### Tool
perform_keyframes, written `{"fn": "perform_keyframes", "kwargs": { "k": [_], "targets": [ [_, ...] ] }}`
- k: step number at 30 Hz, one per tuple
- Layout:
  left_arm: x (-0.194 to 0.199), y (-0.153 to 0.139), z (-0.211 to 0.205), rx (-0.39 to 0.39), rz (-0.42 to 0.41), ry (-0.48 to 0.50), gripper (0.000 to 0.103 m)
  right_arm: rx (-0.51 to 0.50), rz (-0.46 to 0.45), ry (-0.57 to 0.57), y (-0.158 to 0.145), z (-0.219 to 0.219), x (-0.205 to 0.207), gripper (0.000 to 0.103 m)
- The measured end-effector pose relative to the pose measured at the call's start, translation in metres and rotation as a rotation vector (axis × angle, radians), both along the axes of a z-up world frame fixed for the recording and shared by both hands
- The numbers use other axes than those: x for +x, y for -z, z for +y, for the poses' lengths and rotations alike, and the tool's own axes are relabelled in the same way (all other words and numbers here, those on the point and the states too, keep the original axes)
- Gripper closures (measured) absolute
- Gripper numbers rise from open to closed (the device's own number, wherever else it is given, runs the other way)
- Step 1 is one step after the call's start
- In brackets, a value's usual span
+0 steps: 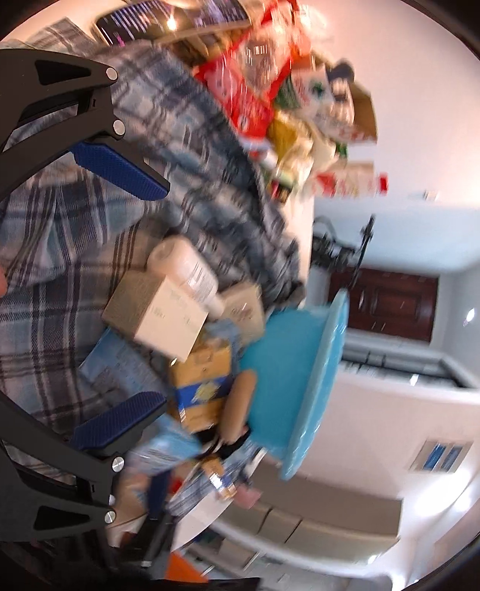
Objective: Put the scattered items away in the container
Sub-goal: 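Grasp the blue RAISON cigarette pack with the right gripper while the left gripper grasps a small cream box, then lift the RAISON pack with the right gripper while the left gripper lifts the cream box toward the basin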
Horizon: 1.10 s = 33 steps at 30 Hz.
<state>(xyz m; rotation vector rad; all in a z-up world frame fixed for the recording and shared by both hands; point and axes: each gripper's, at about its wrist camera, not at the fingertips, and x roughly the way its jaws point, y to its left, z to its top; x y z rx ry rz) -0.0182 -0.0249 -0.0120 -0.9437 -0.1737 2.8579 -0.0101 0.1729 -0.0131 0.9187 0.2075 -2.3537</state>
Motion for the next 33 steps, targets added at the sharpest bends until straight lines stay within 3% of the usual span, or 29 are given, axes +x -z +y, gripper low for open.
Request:
{"fn": "perform_keyframes", "kwargs": {
  "k": [8,13,17,20,21,33],
  "targets": [
    [-0.025,0.003,0.001,0.038,-0.086,0.102,0.000,-0.170,0.075,0.114,-0.022,0.040,0.001,0.043],
    [-0.035,0.007,0.009,0.019,-0.118,0.152,0.001,-0.202,0.082,0.121,-0.026,0.047,0.000,0.043],
    [-0.035,0.012,0.021,-0.079,-0.110,0.141,0.017,-0.197,0.081,0.114,-0.025,0.045,0.000,0.043],
    [-0.032,0.011,0.023,-0.118,-0.099,0.127,0.044,-0.197,0.084,0.112,-0.025,0.043,0.000,0.043],
    [-0.032,0.011,0.023,-0.123,-0.097,0.132,0.047,-0.195,0.085,0.113,-0.025,0.044,0.001,0.043],
    [-0.024,0.004,0.018,-0.096,-0.096,0.150,0.059,-0.178,0.093,0.125,-0.023,0.044,0.003,0.043]
  ]
}}
